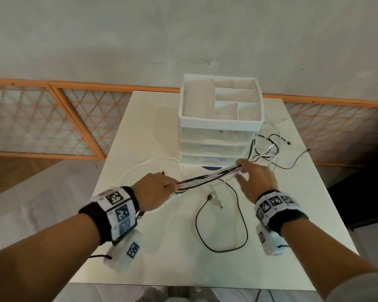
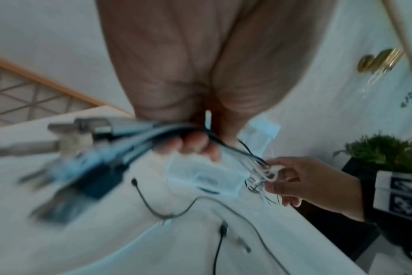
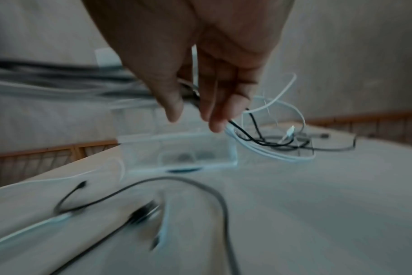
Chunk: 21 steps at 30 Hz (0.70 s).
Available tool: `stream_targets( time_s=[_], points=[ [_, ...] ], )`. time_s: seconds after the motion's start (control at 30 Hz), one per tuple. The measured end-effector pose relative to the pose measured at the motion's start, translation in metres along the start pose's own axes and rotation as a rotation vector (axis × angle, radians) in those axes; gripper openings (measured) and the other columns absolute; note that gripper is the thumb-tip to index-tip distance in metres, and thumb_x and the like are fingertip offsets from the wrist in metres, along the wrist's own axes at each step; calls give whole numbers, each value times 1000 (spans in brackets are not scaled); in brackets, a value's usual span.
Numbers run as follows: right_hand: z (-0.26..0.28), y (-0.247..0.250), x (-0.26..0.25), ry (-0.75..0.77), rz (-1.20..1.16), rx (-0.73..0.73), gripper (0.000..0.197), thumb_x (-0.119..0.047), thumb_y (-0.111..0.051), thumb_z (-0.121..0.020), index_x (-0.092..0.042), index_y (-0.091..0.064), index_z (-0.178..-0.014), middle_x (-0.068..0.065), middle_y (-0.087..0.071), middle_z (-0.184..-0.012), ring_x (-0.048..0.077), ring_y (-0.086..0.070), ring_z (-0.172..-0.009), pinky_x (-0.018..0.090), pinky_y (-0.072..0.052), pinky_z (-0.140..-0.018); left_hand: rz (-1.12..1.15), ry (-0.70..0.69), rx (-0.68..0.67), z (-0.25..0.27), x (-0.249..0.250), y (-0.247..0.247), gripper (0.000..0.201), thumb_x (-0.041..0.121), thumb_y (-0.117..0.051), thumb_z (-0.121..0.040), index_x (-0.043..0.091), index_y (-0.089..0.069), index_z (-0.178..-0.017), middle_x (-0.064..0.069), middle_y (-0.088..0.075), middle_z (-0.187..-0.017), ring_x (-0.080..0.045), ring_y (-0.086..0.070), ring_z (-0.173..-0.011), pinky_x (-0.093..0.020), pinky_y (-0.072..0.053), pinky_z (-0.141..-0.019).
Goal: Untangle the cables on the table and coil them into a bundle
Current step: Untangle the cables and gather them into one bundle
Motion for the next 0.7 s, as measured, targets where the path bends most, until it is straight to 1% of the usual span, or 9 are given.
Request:
stream_targets(
  time_s=[0.07,0.1,0.17,0.27,0.37,0.47,0.57,0.63,0.7],
  points=[
    [18,-29,-5,-37,-61,-103,61,-31,-64,-91,-33,-32,-143,-1,-66,-107,25,-64,-100,38,-54,-87,-20,55,172,-6,-10,0,33,24,-36,-106,14,-67,-101,-6,-66,-85,-30,-59,-86,-29,-34,-68],
    [26,-40,-9,-46,-113,-86,56,-32,-63,-91,-29,-32,-138,-1,-66,-106,25,-65,-98,36,-53,-84,2,77,249,-8,-12,2,33,23,-36,-106,9,-66,-103,-9,-66,-88,-34,-60,-90,-31,-34,-71],
    [39,-63,-23,-50,-137,-86,35,-40,-59,-91,-23,-46,-119,0,-66,-104,25,-66,-97,33,-50,-81,49,99,295,-11,-12,3,32,23,-36,-105,7,-61,-93,-4,-59,-75,-34,-56,-84,-33,-30,-68],
    [58,-113,-45,-15,16,-347,47,-60,-56,-87,-21,-59,-113,0,-61,-115,24,-61,-109,34,-48,-91,147,110,199,-17,-10,-2,34,29,-42,-103,19,-44,-71,6,-45,-63,-25,-46,-70,-33,-25,-61],
    [67,-140,-51,0,167,-500,47,-53,-58,-87,-18,-58,-119,4,-59,-123,29,-59,-114,36,-47,-93,136,141,120,-24,-17,-7,31,32,-48,-100,24,-42,-71,6,-47,-67,-19,-47,-69,-31,-30,-58],
    [67,-147,-46,-4,212,-543,29,-32,-56,-86,-15,-61,-109,8,-63,-116,30,-62,-107,34,-51,-86,98,210,102,-27,-29,-10,30,31,-47,-100,19,-44,-73,2,-49,-71,-26,-51,-79,-30,-33,-67],
    [64,-140,-40,-1,210,-550,25,-29,-57,-84,-14,-63,-103,8,-65,-110,30,-63,-103,31,-50,-79,90,311,80,-30,-45,-17,22,26,-52,-95,15,-51,-76,-2,-55,-76,-29,-57,-84,-28,-38,-68],
    [61,-135,-37,-18,134,-535,24,-30,-59,-81,-15,-64,-99,9,-65,-104,30,-62,-99,30,-50,-77,82,409,79,-33,-59,-25,15,25,-56,-90,11,-60,-86,-8,-65,-89,-33,-64,-93,-30,-46,-72],
    [61,-131,-36,-36,15,-520,14,-30,-61,-78,-20,-62,-88,7,-62,-96,29,-60,-93,30,-52,-76,83,512,80,-33,-70,-37,26,27,-57,-89,6,-65,-102,-16,-68,-107,-36,-65,-101,-35,-52,-81]
  ],
)
Point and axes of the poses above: each hand's wrist, its own z-axis away from the middle knuckle, its own y-axis out of the back of the hand, x = y × z, the point moved 7 cm from there along -z, towards the middle knuckle
